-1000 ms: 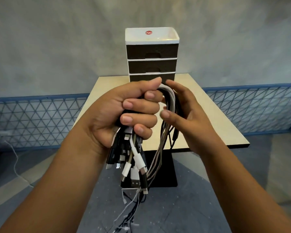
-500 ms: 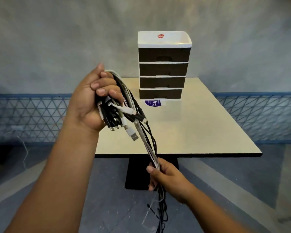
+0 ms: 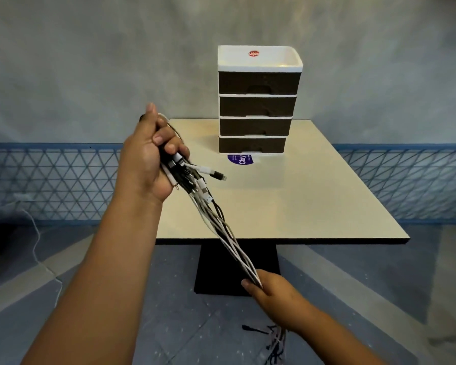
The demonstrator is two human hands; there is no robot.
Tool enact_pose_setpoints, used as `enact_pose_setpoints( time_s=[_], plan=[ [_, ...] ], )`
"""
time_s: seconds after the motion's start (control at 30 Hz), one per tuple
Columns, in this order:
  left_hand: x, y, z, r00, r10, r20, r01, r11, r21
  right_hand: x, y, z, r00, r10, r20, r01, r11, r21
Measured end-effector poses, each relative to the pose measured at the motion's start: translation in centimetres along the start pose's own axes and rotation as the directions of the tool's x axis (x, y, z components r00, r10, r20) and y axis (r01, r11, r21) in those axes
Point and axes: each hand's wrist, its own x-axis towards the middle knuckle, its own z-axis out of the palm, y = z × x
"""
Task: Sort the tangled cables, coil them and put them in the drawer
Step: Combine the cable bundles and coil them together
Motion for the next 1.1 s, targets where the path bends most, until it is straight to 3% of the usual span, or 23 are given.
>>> enact_pose_setpoints(
  time_s=[0.13,0.27,0.37,0.43,0.5,0.57,0.67,0.87,0.97,1.1],
  plan=[
    [-0.9,-2.0,0.4,0.987,0.129,-0.095,-0.088,0.934,0.346,-1.2,-3.8,-2.4,0.994,0.034,0.107,0.019,0.889,-0.458],
    [-1.8,-4.1,0.5,0.982,0.184,-0.041,-0.092,0.659,0.746,-3.6,-8.8,-4.9,0.984,0.008,0.180,0.107,0.778,-0.619],
    [-2.3,-4.9,-0.1,0.996,0.085,0.041,-0.075,0.449,0.890,-5.7,-12.6,-7.3,0.975,-0.105,0.193,0.211,0.703,-0.680],
    [-2.5,-5.1,-0.8,0.992,-0.082,0.097,-0.061,0.362,0.930,-6.8,-14.4,-8.9,0.965,-0.176,0.193,0.261,0.662,-0.702],
    [-2.8,-5.0,-1.5,0.943,-0.293,0.157,-0.039,0.370,0.928,-7.3,-15.3,-10.3,0.957,-0.222,0.185,0.287,0.645,-0.708],
    [-3.5,-5.0,-1.6,0.845,-0.486,0.224,0.001,0.420,0.908,-7.2,-15.5,-11.3,0.949,-0.262,0.176,0.308,0.647,-0.698],
    [-4.8,-4.9,-1.3,0.699,-0.652,0.294,0.083,0.481,0.873,-6.5,-15.0,-12.6,0.946,-0.288,0.150,0.319,0.737,-0.596],
    [-6.3,-5.0,-1.1,0.551,-0.761,0.342,0.254,0.543,0.800,-5.5,-13.6,-13.9,0.952,-0.279,0.125,0.305,0.822,-0.480],
    [-6.3,-5.1,-1.0,0.472,-0.752,0.460,0.141,0.580,0.803,-5.3,-13.3,-14.2,0.956,-0.279,0.095,0.290,0.840,-0.459],
    [-6.3,-5.5,-0.6,0.540,-0.752,0.378,0.052,0.478,0.877,-5.1,-13.0,-14.6,0.957,-0.285,0.047,0.274,0.846,-0.457]
  ],
)
